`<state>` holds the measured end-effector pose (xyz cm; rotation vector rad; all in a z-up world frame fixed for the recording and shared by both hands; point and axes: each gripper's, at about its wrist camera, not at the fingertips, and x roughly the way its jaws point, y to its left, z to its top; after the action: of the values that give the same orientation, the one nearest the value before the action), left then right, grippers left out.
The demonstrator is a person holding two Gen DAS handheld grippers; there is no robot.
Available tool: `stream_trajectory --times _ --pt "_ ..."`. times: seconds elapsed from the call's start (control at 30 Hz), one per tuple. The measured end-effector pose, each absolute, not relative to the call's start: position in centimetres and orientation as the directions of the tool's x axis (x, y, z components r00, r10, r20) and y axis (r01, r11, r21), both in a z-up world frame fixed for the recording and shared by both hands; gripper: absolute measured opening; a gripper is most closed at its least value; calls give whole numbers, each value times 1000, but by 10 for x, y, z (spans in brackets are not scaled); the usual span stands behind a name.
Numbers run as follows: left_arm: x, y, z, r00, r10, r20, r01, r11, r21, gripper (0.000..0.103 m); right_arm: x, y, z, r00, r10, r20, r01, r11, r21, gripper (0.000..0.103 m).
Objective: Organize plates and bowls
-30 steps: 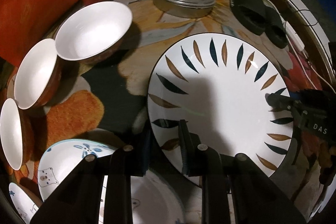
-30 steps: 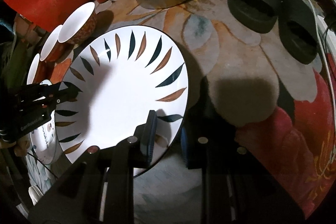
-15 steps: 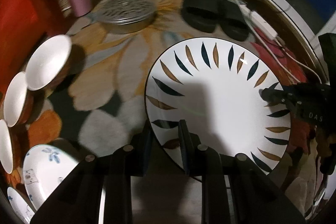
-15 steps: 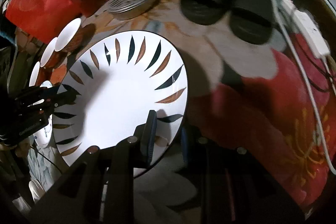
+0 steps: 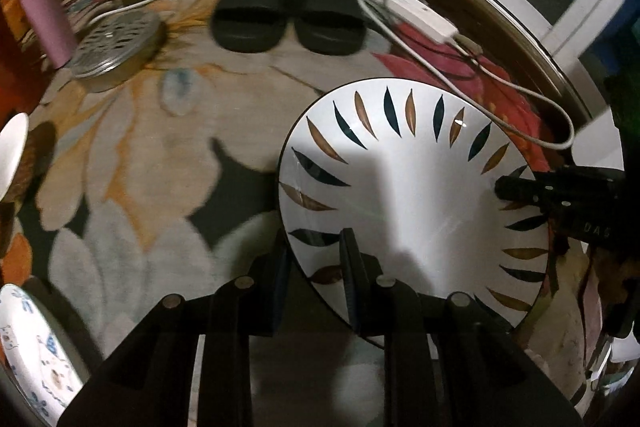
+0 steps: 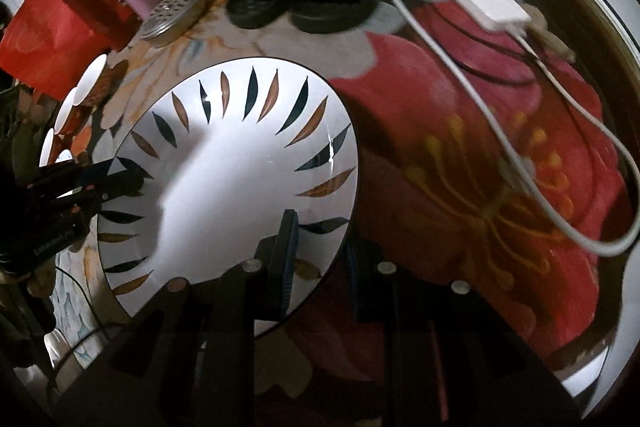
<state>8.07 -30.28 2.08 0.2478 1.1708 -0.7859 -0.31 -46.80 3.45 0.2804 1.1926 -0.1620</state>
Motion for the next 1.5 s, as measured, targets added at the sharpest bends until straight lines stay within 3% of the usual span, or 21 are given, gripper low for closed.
stream_trajectory --times 0.37,0.53,0.67,0.7,0.73,0.77,0.83,0.93,1.03,1.07,1.13,1.5 --pt "42 -338 1 117 -391 -913 695 689 -206 23 -48 -501 10 321 46 -946 359 918 167 22" --pt "34 -343 -19 97 -312 -945 693 703 -161 23 -50 -504 -11 258 83 -963 383 906 181 22" --pt "28 -340 -18 105 -322 -941 700 696 -159 25 -52 -504 -14 241 89 -967 403 896 183 26" --pt "27 -339 -15 110 -323 -940 701 696 -157 27 -52 -504 -13 237 90 -967 406 896 182 27" --pt "27 -338 -13 110 -327 -939 699 697 -161 38 -50 -504 -11 239 88 -967 404 897 182 30" --pt "27 -336 -11 110 -335 -936 695 699 -168 52 -48 -503 -9 248 98 -964 397 897 193 40" --pt "26 -332 -7 118 -344 -931 686 706 -174 64 -45 -501 -3 264 101 -959 394 896 203 56" --pt "26 -327 -3 111 -343 -933 677 713 -181 76 -42 -493 6 281 51 -958 383 910 160 74" --pt "31 -318 -4 59 -351 -935 643 730 -233 83 -40 -483 16 295 -11 -956 356 929 99 84" --pt "33 -313 -4 59 -346 -937 625 744 -235 90 -39 -479 20 303 -28 -953 346 935 83 94" --pt "34 -304 0 86 -338 -937 599 769 -223 99 -37 -474 25 321 -45 -946 337 939 70 103" --pt "51 -249 15 186 -243 -952 490 863 -124 102 -14 -434 34 370 15 -929 269 955 123 103"
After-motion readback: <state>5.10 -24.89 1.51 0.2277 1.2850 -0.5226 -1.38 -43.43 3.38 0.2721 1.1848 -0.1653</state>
